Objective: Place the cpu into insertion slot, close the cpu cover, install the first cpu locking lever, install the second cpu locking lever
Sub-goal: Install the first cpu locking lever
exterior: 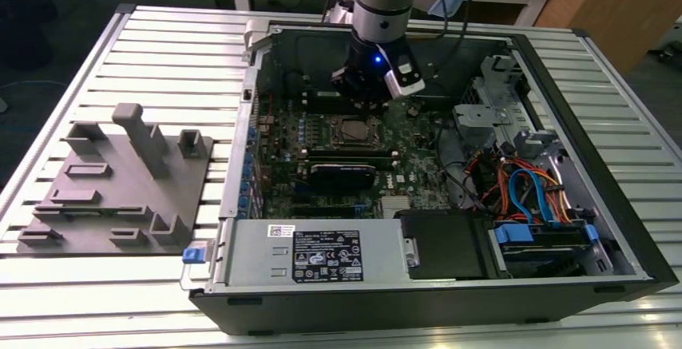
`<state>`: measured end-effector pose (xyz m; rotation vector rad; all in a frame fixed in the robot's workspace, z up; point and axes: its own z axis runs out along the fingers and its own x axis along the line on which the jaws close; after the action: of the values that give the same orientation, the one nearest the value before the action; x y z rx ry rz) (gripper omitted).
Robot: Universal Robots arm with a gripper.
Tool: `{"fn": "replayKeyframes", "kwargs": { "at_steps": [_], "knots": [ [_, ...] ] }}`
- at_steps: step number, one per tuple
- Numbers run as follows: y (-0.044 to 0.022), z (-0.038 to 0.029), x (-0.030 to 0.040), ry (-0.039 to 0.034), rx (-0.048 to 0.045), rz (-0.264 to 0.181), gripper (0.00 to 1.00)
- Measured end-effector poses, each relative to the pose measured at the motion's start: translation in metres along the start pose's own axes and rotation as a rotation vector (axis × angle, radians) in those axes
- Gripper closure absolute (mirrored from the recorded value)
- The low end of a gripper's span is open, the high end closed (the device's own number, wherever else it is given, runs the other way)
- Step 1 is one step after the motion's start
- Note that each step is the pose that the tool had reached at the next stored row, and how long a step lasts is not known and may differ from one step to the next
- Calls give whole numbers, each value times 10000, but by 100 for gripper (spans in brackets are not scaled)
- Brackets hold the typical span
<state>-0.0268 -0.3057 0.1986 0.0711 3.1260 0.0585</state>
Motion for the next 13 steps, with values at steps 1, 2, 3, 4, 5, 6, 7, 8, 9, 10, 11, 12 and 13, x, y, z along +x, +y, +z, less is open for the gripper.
{"fn": "replayKeyframes", "kwargs": {
  "at_steps": [1,2,3,4,5,6,7,8,9,10,11,12,13],
  "knots": [
    [0,0,0,0,2,-1,89],
    [0,1,0,-1,2,-1,89],
    [0,2,0,-2,2,0,89],
    [0,3,0,-2,2,0,89],
    [0,6,0,-2,3,0,89],
    [-1,8,0,-1,6,0,89],
    [0,11,0,-1,11,0,89],
    [-1,12,0,-1,15,0,89],
    [-1,15,1,-2,15,0,89],
    [-1,17,1,-2,15,0,89],
    [-1,20,0,-2,14,0,89],
    [-1,22,1,-2,13,0,89],
    [-2,25,1,-2,6,1,89]
  ]
}}
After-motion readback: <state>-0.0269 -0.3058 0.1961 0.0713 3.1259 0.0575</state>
